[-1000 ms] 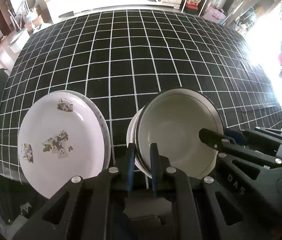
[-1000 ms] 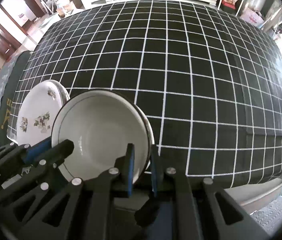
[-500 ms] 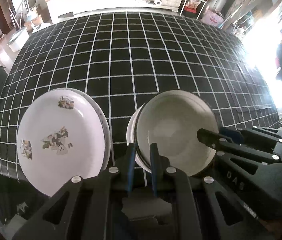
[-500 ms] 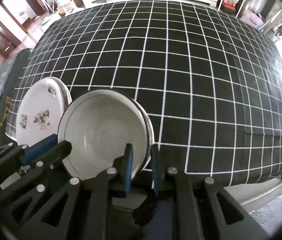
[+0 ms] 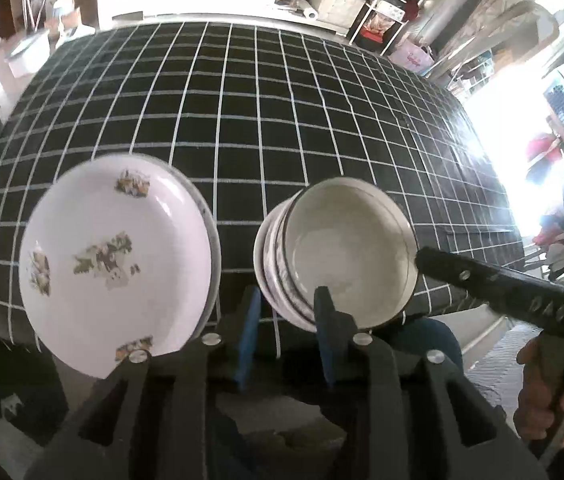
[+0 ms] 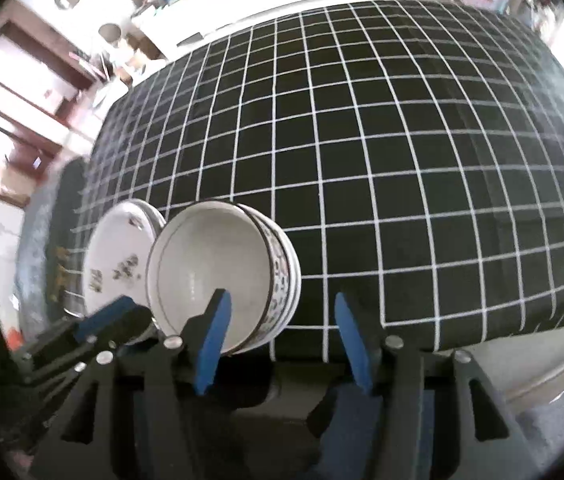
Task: Organize plates and bowls
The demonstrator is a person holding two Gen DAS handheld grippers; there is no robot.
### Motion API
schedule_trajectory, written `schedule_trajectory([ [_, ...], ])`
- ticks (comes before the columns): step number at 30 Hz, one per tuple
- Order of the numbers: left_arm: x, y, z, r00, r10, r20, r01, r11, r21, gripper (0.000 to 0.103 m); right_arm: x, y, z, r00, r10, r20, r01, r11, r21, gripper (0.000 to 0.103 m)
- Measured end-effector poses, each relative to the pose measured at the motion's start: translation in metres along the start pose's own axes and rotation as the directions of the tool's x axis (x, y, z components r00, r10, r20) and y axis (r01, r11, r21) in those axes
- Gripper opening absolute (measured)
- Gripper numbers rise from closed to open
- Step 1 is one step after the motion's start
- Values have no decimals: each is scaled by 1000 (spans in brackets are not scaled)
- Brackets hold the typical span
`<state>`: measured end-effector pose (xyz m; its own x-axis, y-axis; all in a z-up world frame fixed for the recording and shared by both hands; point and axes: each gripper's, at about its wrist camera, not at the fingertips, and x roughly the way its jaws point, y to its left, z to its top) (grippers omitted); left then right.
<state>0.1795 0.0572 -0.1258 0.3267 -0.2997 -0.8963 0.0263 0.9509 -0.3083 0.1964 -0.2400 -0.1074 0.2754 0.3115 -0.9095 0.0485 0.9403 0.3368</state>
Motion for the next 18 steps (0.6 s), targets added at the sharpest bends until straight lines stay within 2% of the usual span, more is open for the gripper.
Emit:
schedule_trajectory([
  [4, 6, 6, -5, 999, -35, -16, 35, 999, -9, 31, -1, -7, -3, 999, 47, 9, -47, 997, 56, 63],
  [11, 18, 10, -6, 993, -120, -20, 120, 993, 14, 41, 15, -4, -5, 996, 85, -16, -84, 995, 59, 68],
  [18, 29, 14, -1, 991, -135, -23, 136, 988, 72, 48, 30, -6, -2, 994, 102, -27, -100, 993, 70, 70],
])
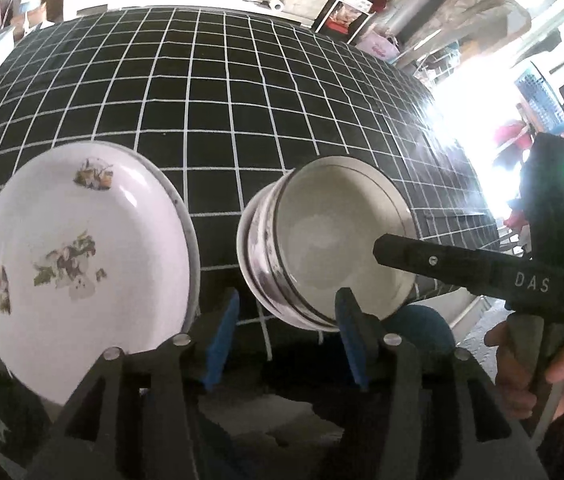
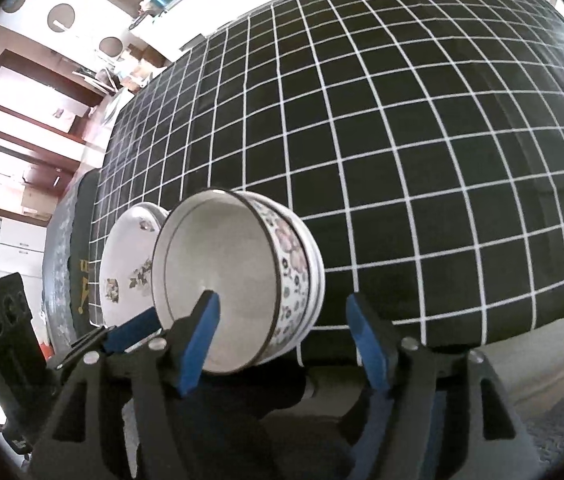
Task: Organize plates and bowls
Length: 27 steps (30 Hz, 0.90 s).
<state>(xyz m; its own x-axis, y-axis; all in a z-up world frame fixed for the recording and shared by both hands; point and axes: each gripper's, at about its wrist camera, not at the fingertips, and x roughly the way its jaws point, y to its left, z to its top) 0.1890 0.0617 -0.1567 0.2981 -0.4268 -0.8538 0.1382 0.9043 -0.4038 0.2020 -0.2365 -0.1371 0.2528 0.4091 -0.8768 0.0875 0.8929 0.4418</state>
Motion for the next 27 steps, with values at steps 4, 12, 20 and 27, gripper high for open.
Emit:
schedule_trajectory([
  [4, 6, 4, 6, 1000, -20, -3, 20, 1000, 24, 52, 8, -2, 5, 1000, -6, -8, 6, 1000, -1, 71],
  [12, 22, 12, 12, 998, -37, -47, 38, 999, 23, 53, 22, -8, 14, 999, -2, -33, 2, 1000, 0, 74],
  [20, 35, 7, 17, 996, -28, -82, 33, 997, 64, 55, 33, -5, 20, 998, 26, -55, -27, 1000, -12, 77],
  [27, 42, 11, 17, 995, -21, -96, 28, 997, 66, 56, 42, -7, 22, 996, 31, -78, -31, 999, 10, 77],
])
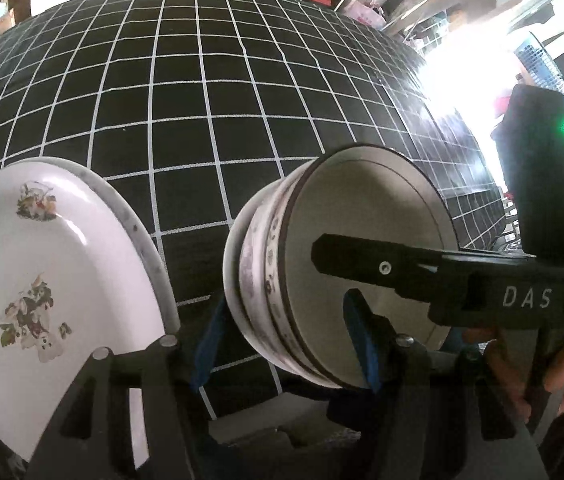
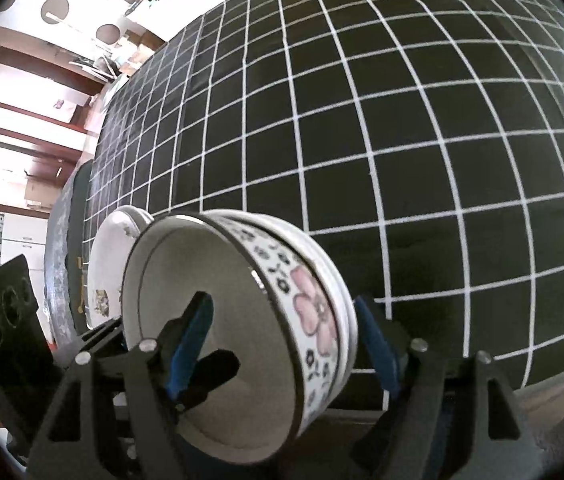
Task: Organize plates and bowls
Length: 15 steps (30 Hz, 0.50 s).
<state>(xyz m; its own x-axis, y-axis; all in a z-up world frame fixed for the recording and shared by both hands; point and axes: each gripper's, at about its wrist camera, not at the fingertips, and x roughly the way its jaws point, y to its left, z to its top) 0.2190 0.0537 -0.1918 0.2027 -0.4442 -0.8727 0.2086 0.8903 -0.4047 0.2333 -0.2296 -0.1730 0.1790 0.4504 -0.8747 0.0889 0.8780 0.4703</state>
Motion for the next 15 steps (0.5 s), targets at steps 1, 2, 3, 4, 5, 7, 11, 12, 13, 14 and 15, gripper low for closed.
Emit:
schedule_trajectory([
  [1, 1, 0, 0, 1000, 1, 0, -1, 1000, 2, 56, 1, -1, 0, 1000, 1, -3, -1, 1000, 3, 77],
  [2, 2, 0, -1, 1000, 1, -3, -1, 1000, 4, 56, 2, -2, -1, 1000, 1, -6, -1, 1000, 5, 77],
  [3, 4, -1, -1, 1000, 2, -9, -2, 1000, 5, 56, 3, -2, -1, 1000, -1, -10, 1, 1000, 5, 77],
  [4, 6, -1, -1, 1000, 5, -13, -5, 1000, 6, 57, 4, -3, -2, 1000, -4, -13, 4, 1000, 7, 77],
  [5, 8, -1, -2, 1000, 7, -17, -7, 1000, 7, 57, 4, -4, -2, 1000, -8, -14, 8, 1000, 8, 77],
  [7, 9, -2, -3, 1000, 6, -17, -6, 1000, 6, 58, 5, -4, -3, 1000, -8, -15, 8, 1000, 4, 77],
  [11, 11, -2, -5, 1000, 7, -17, -7, 1000, 5, 60, 8, -5, -3, 1000, -2, -22, 2, 1000, 7, 77],
  [12, 12, -3, -5, 1000, 8, -17, -8, 1000, 7, 62, 9, -4, -2, 1000, -1, -25, 1, 1000, 7, 77],
  [13, 13, -4, -5, 1000, 8, -16, -8, 1000, 7, 63, 10, -3, -2, 1000, -1, -27, 1, 1000, 7, 77],
  [14, 14, -5, -4, 1000, 8, -15, -8, 1000, 6, 64, 10, -4, -2, 1000, 0, -23, 1, 1000, 9, 77],
  [15, 15, -6, -4, 1000, 7, -14, -7, 1000, 4, 65, 10, -4, -2, 1000, 2, -22, -1, 1000, 11, 77],
])
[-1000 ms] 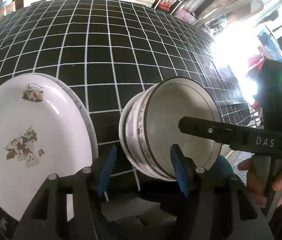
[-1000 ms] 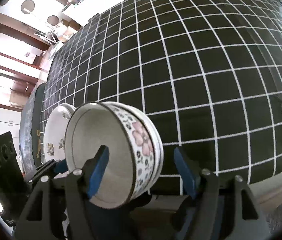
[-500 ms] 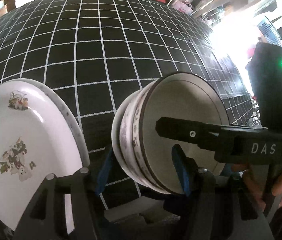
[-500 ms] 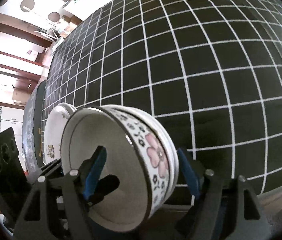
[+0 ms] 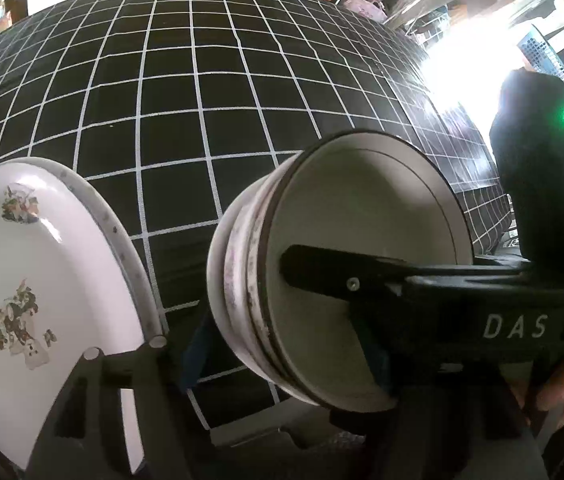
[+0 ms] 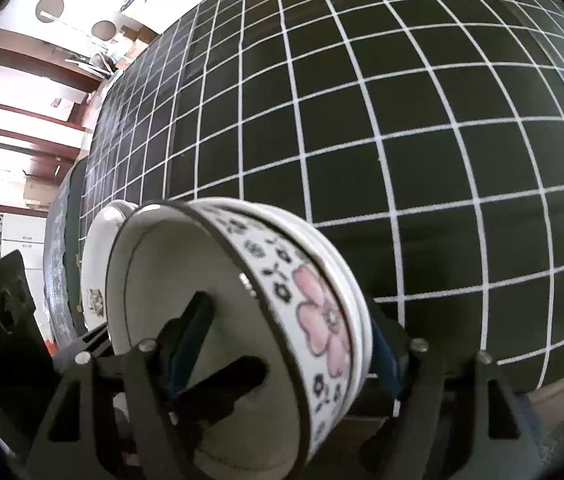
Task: Organize plates and bowls
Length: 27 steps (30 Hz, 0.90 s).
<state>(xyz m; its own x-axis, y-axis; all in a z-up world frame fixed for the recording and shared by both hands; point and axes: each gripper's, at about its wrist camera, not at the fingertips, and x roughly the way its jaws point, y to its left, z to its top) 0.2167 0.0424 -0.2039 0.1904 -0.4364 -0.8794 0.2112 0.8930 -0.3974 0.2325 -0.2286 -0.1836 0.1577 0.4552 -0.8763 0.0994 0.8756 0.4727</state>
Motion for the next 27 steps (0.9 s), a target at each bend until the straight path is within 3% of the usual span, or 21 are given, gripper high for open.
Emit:
schedule_trajectory([
  [18, 19, -22, 21, 999, 46, -13, -46, 998, -36, 71, -2, 7, -6, 999, -41, 27, 40, 999, 35, 76],
  [27, 12, -37, 35, 999, 45, -5, -45, 999, -2, 71, -11, 11, -5, 998, -55, 38, 53, 998, 44, 75],
])
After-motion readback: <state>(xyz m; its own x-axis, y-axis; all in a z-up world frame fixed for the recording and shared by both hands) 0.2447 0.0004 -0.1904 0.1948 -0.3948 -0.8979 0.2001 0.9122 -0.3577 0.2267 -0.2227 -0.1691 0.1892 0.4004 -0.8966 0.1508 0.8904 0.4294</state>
